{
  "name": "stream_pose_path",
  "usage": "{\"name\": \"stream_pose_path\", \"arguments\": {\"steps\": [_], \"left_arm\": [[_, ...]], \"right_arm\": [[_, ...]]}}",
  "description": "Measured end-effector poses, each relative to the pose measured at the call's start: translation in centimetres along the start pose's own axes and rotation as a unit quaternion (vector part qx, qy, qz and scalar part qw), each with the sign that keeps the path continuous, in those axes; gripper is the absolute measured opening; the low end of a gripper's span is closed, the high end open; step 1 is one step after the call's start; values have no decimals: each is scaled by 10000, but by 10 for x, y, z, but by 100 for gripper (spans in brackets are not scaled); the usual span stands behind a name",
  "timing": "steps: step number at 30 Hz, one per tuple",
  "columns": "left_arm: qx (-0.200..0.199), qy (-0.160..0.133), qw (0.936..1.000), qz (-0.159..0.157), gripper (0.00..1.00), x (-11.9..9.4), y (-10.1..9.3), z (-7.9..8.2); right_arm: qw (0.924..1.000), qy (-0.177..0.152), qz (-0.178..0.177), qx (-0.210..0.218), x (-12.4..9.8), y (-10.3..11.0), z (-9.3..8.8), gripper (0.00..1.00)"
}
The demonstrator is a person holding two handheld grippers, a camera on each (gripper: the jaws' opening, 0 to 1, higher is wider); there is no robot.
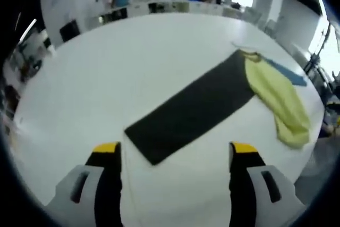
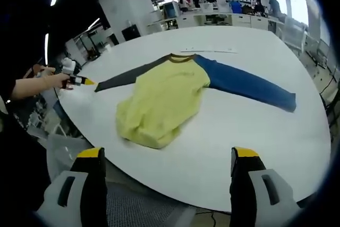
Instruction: Fold the garment on the visible template until the final outline fits inside the template.
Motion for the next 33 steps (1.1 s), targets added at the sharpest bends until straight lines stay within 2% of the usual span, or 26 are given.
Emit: {"name": "stream_pose_path", "arguments": {"steps": [7,12,20,27,33], "left_arm": [[-46,-113,9996,-263,85,-2,-10,-4],[-106,-175,9990,-393,86,-10,-25,-9],[-50,-308,9978,-583,99,-26,-46,-12],[17,-344,9962,-806,99,-42,-64,-20],[46,-365,9933,-1097,99,-55,-82,-34]], "right_arm": [[10000,-18,9,9,-3,3,-3,98],[10000,-24,31,-3,-3,4,-4,98],[9999,-80,59,-29,-3,7,-3,98],[9999,-72,73,-66,-6,8,-4,98],[9999,-60,46,-73,-12,6,-7,98]]}}
Point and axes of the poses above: the point that each gripper's makers call its tool centre point, and the gripper's own axes: x roughly forward along the fingers, y roughly to its left, z roughly out of its top, the point moved 8 cm from there along -x, roughly backward along the fingers, and after that the axes turned 12 degrees about -x, right-handed, at the moved point
